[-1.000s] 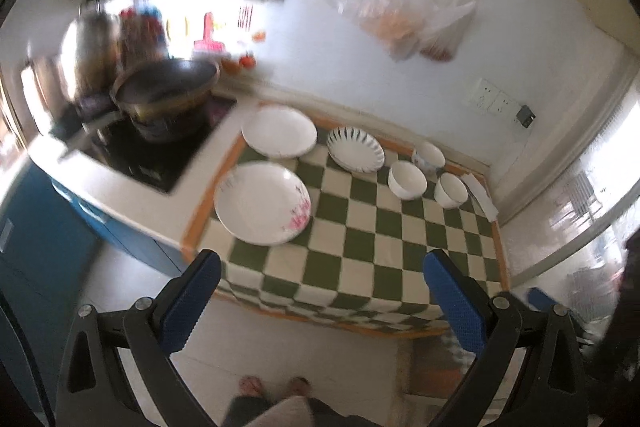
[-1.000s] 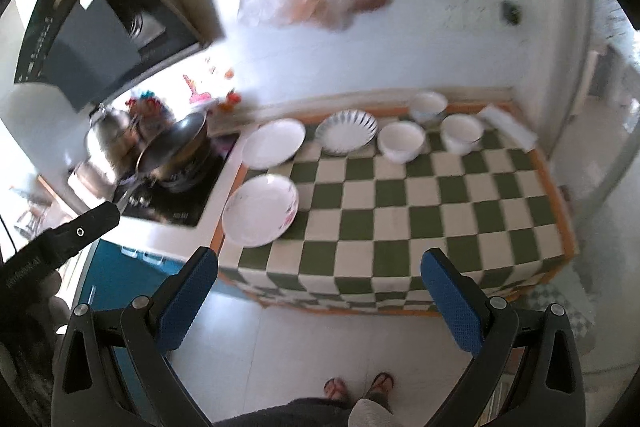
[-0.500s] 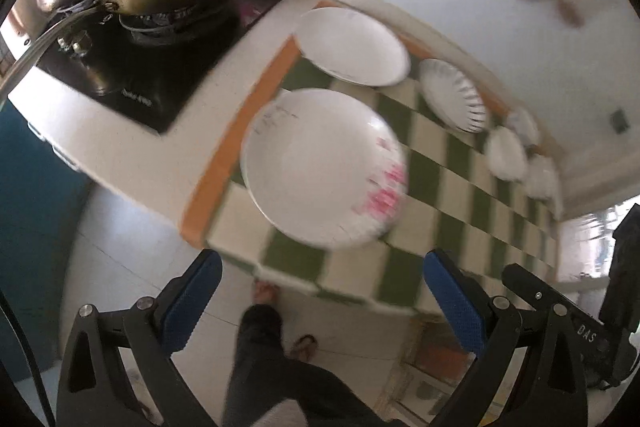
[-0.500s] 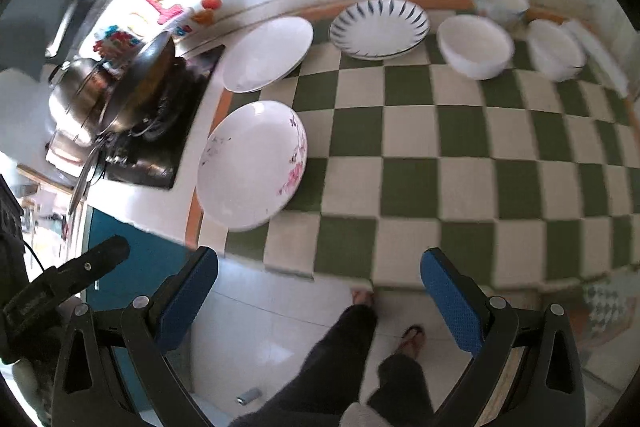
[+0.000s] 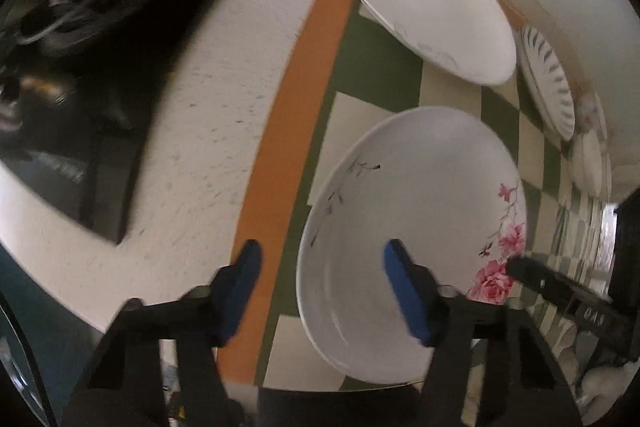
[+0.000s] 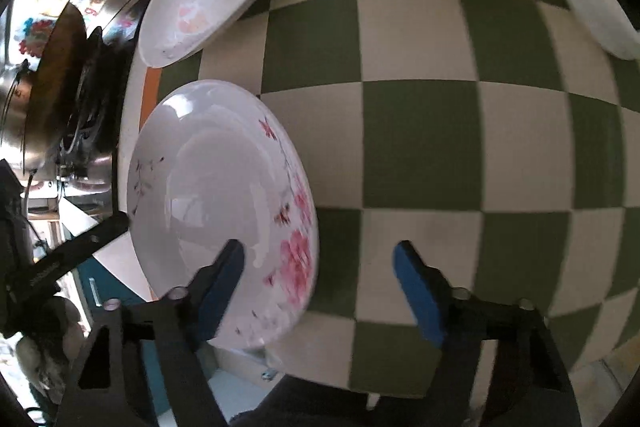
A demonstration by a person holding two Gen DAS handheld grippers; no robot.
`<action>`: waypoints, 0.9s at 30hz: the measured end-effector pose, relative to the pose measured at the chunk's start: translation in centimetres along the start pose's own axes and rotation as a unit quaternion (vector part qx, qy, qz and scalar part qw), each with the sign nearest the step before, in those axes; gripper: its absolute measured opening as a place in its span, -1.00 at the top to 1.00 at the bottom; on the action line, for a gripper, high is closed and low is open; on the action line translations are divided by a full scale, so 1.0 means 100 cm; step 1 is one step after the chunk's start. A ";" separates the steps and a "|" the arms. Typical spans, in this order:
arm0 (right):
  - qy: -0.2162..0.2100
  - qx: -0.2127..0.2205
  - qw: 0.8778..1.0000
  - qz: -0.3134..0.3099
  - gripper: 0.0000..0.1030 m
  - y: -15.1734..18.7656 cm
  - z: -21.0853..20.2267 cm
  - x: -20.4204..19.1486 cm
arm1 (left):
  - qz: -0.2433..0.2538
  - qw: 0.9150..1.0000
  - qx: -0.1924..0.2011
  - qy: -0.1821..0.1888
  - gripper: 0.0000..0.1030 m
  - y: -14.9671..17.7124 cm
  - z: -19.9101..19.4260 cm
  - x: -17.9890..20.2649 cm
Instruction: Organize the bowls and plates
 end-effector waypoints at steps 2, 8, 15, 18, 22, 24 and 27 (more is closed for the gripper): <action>-0.008 -0.002 1.000 0.000 -0.09 -0.008 0.010 -0.003 | 0.013 1.000 -0.014 -0.007 0.22 -0.004 0.008 0.002; -0.004 -0.015 1.000 -0.008 0.59 -0.010 0.025 -0.011 | 0.028 0.999 -0.027 -0.013 0.45 -0.003 0.017 0.002; -0.022 -0.004 1.000 -0.010 0.65 -0.005 0.024 -0.005 | 0.029 0.999 -0.009 -0.025 0.46 0.006 0.011 0.011; -0.027 -0.003 0.999 -0.019 0.65 -0.005 0.021 -0.004 | 0.027 0.999 0.002 -0.027 0.46 0.010 0.000 0.019; -0.039 -0.002 0.999 -0.027 0.68 -0.001 0.008 0.005 | 0.025 0.999 0.017 -0.030 0.46 0.014 -0.013 0.034; -0.039 0.005 0.999 -0.035 0.68 0.001 -0.001 0.008 | 0.028 0.999 0.023 -0.029 0.46 0.016 -0.018 0.048; -0.041 0.018 0.998 -0.039 0.69 0.002 -0.015 0.016 | 0.032 0.999 0.029 -0.025 0.46 0.022 -0.025 0.066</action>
Point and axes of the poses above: each gripper's, at about its wrist camera, not at the fingertips, and z roughly the way its jaws point, x to its right, y to its underside, the point moved 1 cm from there along z, roughly the way its jaws point, and after that the axes turned 11 degrees about -z, right-handed, at the moved point
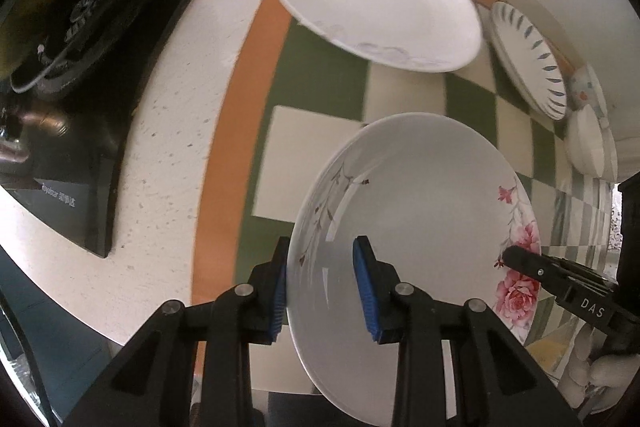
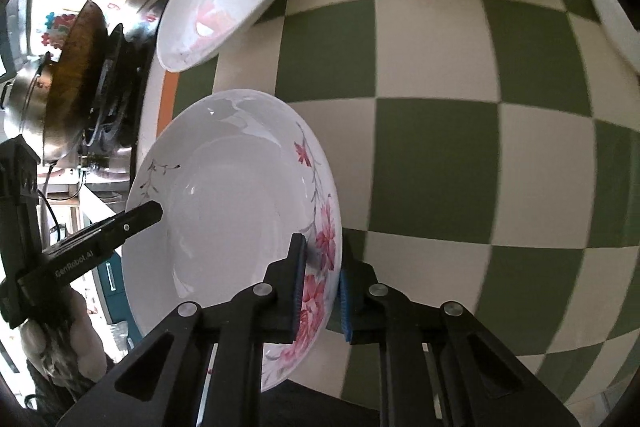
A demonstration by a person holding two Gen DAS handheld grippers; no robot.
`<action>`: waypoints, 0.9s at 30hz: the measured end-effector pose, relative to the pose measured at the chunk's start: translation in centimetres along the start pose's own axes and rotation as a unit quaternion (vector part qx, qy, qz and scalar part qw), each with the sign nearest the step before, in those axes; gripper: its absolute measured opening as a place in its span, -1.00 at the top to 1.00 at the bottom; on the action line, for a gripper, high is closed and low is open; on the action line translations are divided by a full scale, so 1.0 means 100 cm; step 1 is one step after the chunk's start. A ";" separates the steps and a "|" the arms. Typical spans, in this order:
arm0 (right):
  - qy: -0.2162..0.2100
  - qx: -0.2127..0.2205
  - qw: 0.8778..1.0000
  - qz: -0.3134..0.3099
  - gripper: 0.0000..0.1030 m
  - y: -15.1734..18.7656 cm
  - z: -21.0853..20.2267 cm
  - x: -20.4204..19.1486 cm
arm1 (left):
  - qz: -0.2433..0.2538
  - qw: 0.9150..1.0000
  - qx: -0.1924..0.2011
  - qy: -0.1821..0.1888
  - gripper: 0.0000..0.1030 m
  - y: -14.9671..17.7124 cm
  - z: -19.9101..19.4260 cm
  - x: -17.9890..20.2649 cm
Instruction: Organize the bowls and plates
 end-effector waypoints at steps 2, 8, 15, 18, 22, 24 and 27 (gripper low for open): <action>-0.002 0.007 1.000 0.001 0.70 0.001 -0.009 0.007 | 0.003 1.000 0.000 0.003 0.46 0.004 0.001 0.007; 0.007 0.033 0.999 0.008 0.74 0.015 -0.046 0.036 | 0.026 1.000 -0.006 0.007 0.46 0.010 0.008 0.036; 0.018 0.060 0.998 0.031 0.74 0.042 -0.085 0.082 | 0.060 0.998 -0.019 0.015 0.45 0.019 0.017 0.085; 0.021 0.065 0.997 0.047 0.74 0.053 -0.095 0.108 | 0.076 0.997 -0.023 0.014 0.45 0.023 0.025 0.105; 0.026 0.069 0.995 0.065 0.74 0.064 -0.102 0.130 | 0.098 0.995 -0.029 0.011 0.45 0.029 0.035 0.130; 0.027 0.070 0.994 0.074 0.74 0.068 -0.103 0.141 | 0.106 0.994 -0.031 0.009 0.45 0.031 0.039 0.137; 0.028 0.070 0.993 0.087 0.74 0.075 -0.103 0.155 | 0.113 0.993 -0.035 0.005 0.45 0.032 0.048 0.147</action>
Point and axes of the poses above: each gripper's, at about its wrist camera, not at the fingertips, and z roughly the way its jaws point, x to its right, y to its underside, the point moved 1 cm from there along z, roughly the way its jaws point, and after that the axes turned 11 degrees about -z, right-handed, at the moved point
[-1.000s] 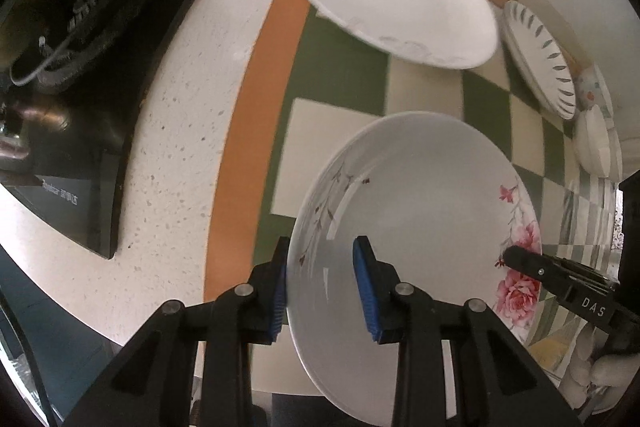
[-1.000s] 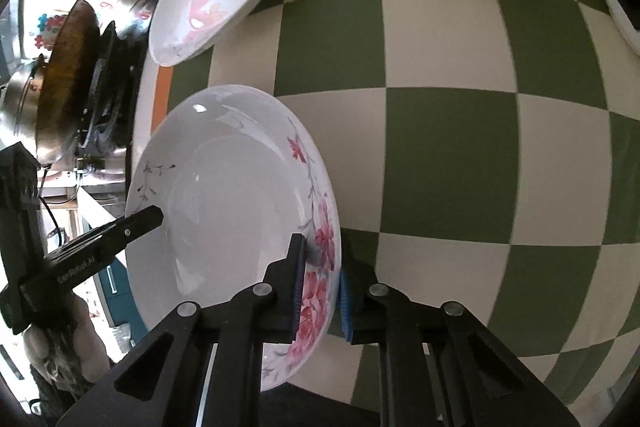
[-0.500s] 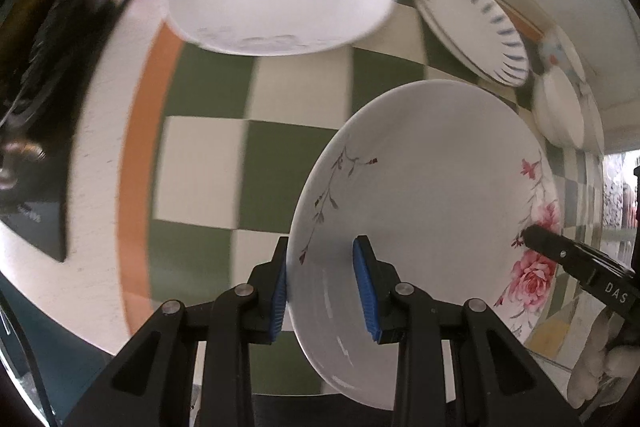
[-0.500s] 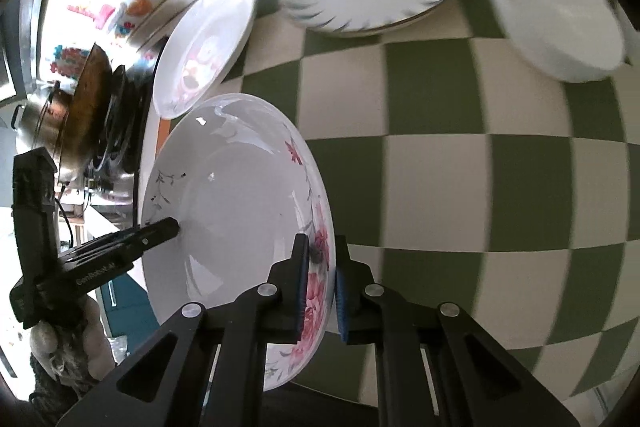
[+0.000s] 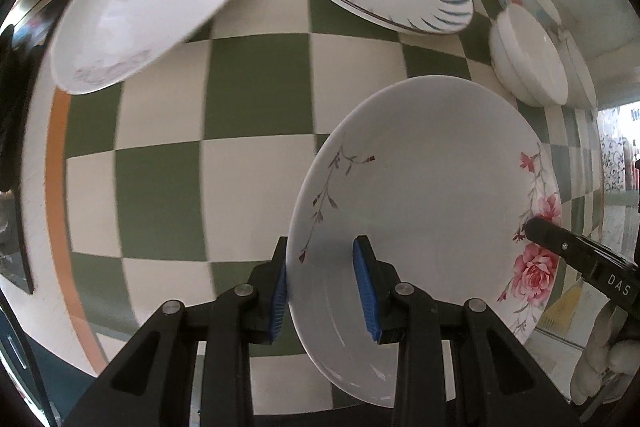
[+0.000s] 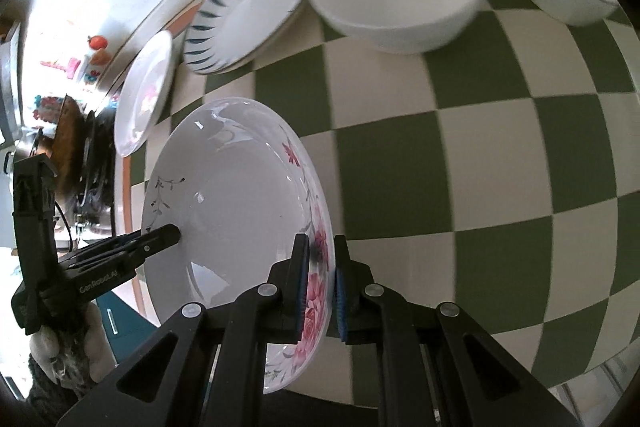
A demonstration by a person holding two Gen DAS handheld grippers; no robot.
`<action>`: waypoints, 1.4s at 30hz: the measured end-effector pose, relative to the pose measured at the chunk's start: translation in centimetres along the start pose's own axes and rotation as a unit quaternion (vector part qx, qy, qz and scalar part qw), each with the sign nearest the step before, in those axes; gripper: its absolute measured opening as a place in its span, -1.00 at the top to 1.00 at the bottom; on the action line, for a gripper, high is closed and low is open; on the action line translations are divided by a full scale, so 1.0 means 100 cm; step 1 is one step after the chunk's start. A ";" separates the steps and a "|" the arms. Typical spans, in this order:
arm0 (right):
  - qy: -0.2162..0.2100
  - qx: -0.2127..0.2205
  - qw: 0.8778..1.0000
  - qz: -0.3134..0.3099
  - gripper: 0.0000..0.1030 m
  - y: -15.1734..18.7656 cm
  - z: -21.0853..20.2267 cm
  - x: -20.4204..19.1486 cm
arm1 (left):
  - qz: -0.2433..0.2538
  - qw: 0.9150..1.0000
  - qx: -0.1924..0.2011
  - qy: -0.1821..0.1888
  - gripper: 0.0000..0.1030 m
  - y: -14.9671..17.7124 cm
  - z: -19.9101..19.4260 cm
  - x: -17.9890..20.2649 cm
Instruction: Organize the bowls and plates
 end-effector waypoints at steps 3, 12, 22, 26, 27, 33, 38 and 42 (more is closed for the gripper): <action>0.003 -0.005 1.000 0.006 0.74 0.002 0.004 0.011 | 0.004 1.000 -0.005 -0.004 0.45 0.001 0.007 0.004; -0.002 -0.020 1.000 -0.004 0.74 0.006 0.019 0.017 | -0.001 0.999 -0.011 -0.034 0.45 0.001 0.024 0.013; -0.020 -0.028 0.999 -0.006 0.74 0.006 0.027 0.021 | -0.009 0.998 -0.001 -0.054 0.45 0.002 0.019 0.012; -0.036 -0.035 0.999 0.001 0.74 0.005 0.030 0.027 | -0.022 0.998 -0.005 -0.058 0.45 0.008 0.019 0.023; -0.039 -0.040 0.998 0.005 0.74 0.004 0.029 0.029 | -0.029 0.998 -0.001 -0.062 0.45 0.011 0.016 0.023; -0.039 -0.013 0.999 -0.002 0.64 0.001 -0.024 0.026 | -0.091 0.992 0.069 -0.051 0.44 0.012 -0.060 0.002; -0.040 0.030 0.998 -0.041 -0.01 -0.018 -0.068 -0.011 | -0.149 0.982 0.111 -0.033 0.33 -0.004 -0.109 -0.034; -0.078 0.044 0.993 -0.077 -0.16 -0.060 -0.069 -0.062 | -0.191 0.974 0.121 -0.023 0.33 -0.035 -0.115 -0.074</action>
Point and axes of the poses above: each gripper's, at about its wrist camera, not at the fingertips, and z roughly the way its jaws point, x to its right, y to its underside, the point moved 1 cm from there along z, roughly the way its jaws point, and after that the axes turned 11 degrees about -z, right-handed, at the moved point
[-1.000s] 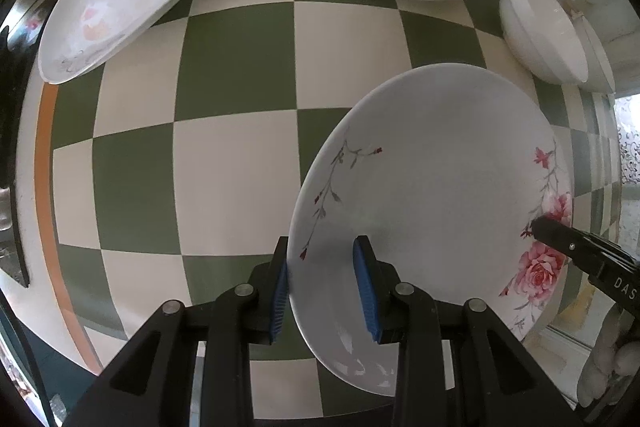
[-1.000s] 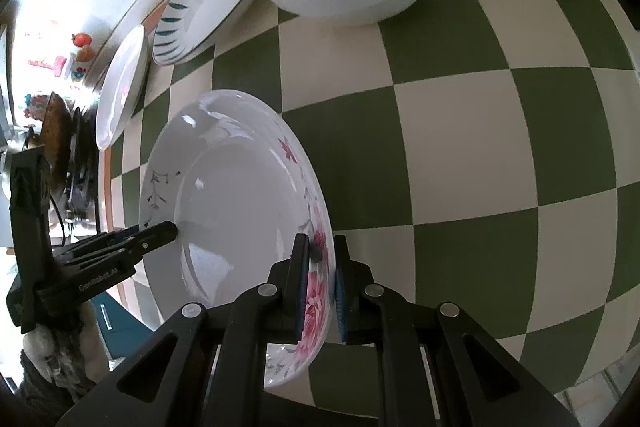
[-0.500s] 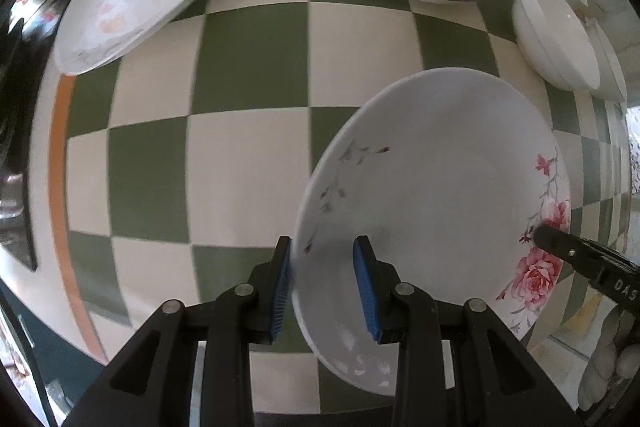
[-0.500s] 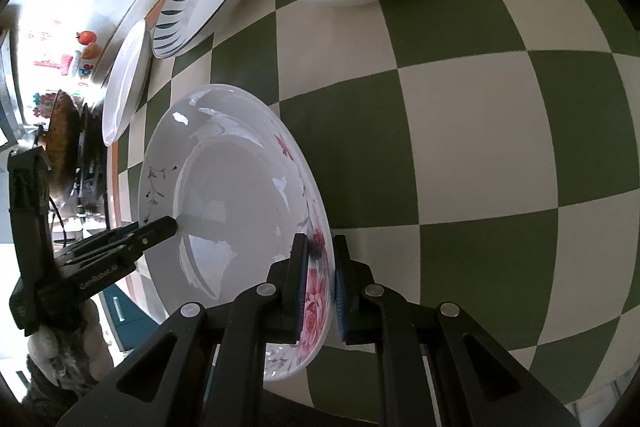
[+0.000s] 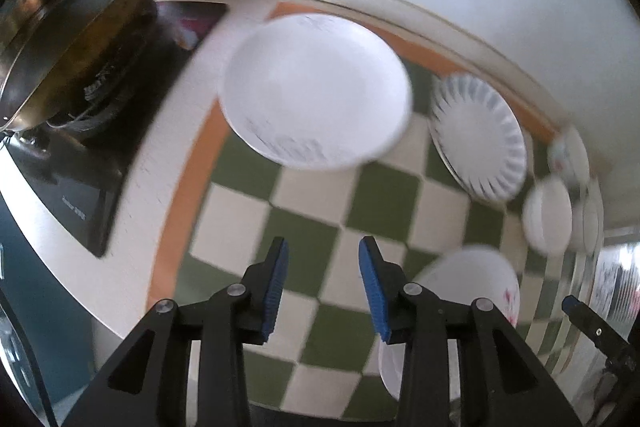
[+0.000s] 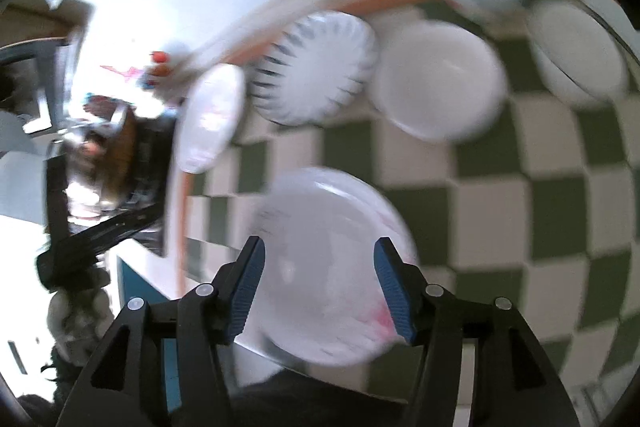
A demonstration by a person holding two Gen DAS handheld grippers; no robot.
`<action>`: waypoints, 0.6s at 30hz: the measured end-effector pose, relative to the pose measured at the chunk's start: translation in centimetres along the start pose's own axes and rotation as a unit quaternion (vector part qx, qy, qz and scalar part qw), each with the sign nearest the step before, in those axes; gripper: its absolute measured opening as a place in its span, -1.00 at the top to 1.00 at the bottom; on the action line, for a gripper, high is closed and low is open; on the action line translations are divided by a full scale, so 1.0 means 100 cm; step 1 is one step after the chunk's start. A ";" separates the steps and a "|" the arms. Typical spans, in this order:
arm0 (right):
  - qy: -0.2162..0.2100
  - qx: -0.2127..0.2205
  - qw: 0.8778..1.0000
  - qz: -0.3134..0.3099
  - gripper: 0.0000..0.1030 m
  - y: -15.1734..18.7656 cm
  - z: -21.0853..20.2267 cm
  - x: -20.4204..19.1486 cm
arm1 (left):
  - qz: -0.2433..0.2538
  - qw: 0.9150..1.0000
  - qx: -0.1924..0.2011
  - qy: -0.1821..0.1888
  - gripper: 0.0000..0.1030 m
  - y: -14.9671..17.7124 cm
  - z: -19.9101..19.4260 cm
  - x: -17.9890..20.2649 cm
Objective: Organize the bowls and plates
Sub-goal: 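Grip the plain white swirl plate rim with the left tool while the right tool grips it too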
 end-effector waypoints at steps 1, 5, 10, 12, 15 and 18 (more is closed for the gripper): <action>-0.006 -0.005 1.000 -0.010 -0.16 -0.015 0.009 -0.010 | -0.008 1.000 0.002 0.000 0.33 -0.012 0.004 -0.011; -0.006 -0.013 0.998 -0.053 -0.16 -0.077 0.054 -0.048 | -0.028 1.000 -0.006 -0.011 0.34 -0.053 0.031 -0.034; -0.005 -0.046 0.994 -0.096 -0.13 -0.155 0.131 -0.081 | -0.055 0.998 -0.037 -0.007 0.34 -0.091 0.074 -0.059; 0.001 -0.063 0.992 -0.110 0.08 -0.181 0.164 -0.088 | -0.063 0.997 -0.048 -0.006 0.34 -0.101 0.088 -0.066; 0.006 -0.087 0.989 -0.119 0.35 -0.214 0.208 -0.092 | -0.073 0.995 -0.063 0.001 0.34 -0.115 0.110 -0.073; 0.024 -0.107 0.987 -0.119 0.52 -0.238 0.242 -0.091 | -0.075 0.995 -0.071 0.005 0.39 -0.124 0.124 -0.077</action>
Point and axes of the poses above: each gripper's, at about its wrist camera, not at the fingertips, and z roughly the way its jaws point, x to its right, y to its underside, the point moved 1 cm from there along z, roughly the way its jaws point, and after that the axes turned 11 degrees about -z, right-handed, at the moved point
